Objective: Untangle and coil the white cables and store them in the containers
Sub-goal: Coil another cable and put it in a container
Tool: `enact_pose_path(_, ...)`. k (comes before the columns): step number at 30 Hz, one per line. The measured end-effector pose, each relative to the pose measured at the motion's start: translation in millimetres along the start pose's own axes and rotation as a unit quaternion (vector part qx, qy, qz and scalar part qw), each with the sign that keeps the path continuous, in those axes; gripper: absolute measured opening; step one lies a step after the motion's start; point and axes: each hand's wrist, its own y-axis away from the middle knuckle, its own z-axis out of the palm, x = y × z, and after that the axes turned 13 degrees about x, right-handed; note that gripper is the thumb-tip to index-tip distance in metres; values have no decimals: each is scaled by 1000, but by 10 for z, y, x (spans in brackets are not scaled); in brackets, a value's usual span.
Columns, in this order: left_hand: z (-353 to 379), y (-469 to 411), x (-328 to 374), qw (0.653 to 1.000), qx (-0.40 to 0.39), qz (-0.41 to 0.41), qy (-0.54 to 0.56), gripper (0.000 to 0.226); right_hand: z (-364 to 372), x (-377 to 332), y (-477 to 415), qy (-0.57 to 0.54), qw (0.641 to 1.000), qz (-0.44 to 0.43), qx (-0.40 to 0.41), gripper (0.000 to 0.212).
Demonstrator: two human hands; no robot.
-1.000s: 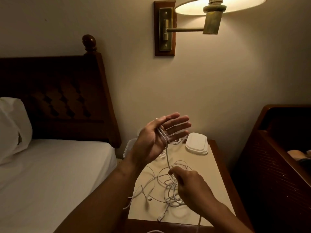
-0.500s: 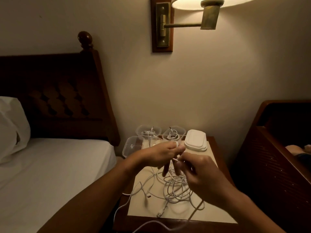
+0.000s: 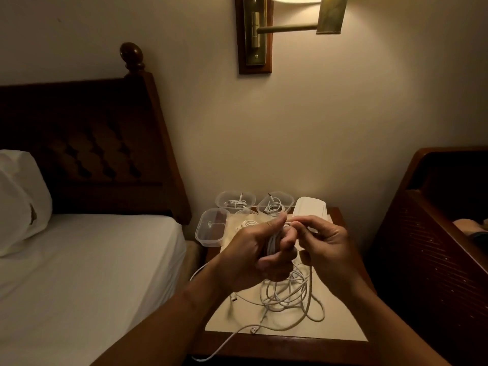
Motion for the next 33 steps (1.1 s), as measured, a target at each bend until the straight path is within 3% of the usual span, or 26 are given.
enact_pose_path(5,113,-75,52,990,64,95,81,53,156,103,239,-62,985,162,-20,23)
enact_pose_path(8,117,-125,231,977,149,140,69,53,160,130,359,-4,986,156,-56,28)
enact_pose_path(12,90,-220,340,962,201,150,-104,56,226,85,394,89,985,102,-108,20)
enact_pose_path(19,61,-271,400,880,222,103,-407,45,187,-21,307,142,971,143,-126,15)
enact_pose_path(21,4,-224,434,856,239,97,-448,39,170,46,329,160,957,175,-166,23)
enact_pose_path(23,-97,-152,519,858,262,93,-431,39,173,156,390,148,953,183,-192,25)
enact_pose_path(26,-254,-63,591,846,268,36,-460,44,200,246,414,81,981,133,-112,23)
enact_pose_path(28,-304,-8,556,832,223,-26,-507,49,258,212,409,36,994,86,-63,22)
enact_pose_path(30,-319,50,519,844,162,-69,-507,55,333,181,408,21,999,30,-34,20)
enact_pose_path(33,-307,127,499,866,133,-67,-478,62,403,136,393,46,995,-82,18,16)
